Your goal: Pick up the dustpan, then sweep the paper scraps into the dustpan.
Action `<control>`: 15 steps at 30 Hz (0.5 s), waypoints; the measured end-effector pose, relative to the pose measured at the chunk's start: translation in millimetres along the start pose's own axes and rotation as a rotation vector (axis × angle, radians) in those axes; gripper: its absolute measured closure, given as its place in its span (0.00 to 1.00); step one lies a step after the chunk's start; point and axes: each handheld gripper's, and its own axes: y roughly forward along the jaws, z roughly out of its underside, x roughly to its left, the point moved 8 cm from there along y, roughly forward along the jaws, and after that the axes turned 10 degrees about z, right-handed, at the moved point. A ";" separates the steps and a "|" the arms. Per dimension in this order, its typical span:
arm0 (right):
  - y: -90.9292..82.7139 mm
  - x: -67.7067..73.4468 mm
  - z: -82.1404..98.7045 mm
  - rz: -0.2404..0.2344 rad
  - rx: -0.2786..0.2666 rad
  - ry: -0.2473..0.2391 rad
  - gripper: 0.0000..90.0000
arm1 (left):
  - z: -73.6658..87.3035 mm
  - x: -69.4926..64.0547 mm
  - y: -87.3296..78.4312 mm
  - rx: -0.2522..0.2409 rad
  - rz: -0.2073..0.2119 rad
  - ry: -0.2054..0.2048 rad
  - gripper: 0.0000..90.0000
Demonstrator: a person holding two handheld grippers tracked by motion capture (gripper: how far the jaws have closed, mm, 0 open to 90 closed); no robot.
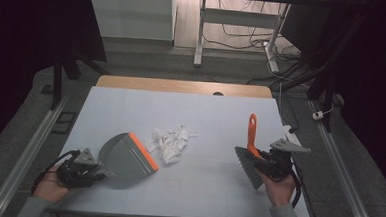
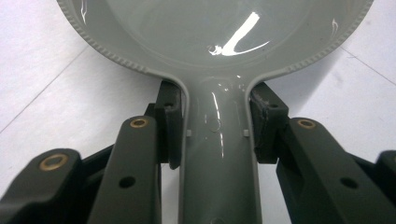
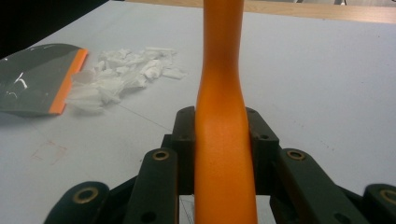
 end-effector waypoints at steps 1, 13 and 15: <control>0.2 0.5 -0.4 -0.002 0.000 0.000 0.78 | -0.6 -0.6 0.6 -0.001 0.002 -0.001 0.69; 19.3 13.3 -26.5 -0.020 -0.025 -0.005 0.78 | -0.5 -1.9 0.3 -0.004 0.009 0.015 0.69; 23.6 16.4 -31.3 -0.021 -0.025 -0.011 0.78 | -0.7 -1.4 -0.6 -0.011 0.012 0.014 0.69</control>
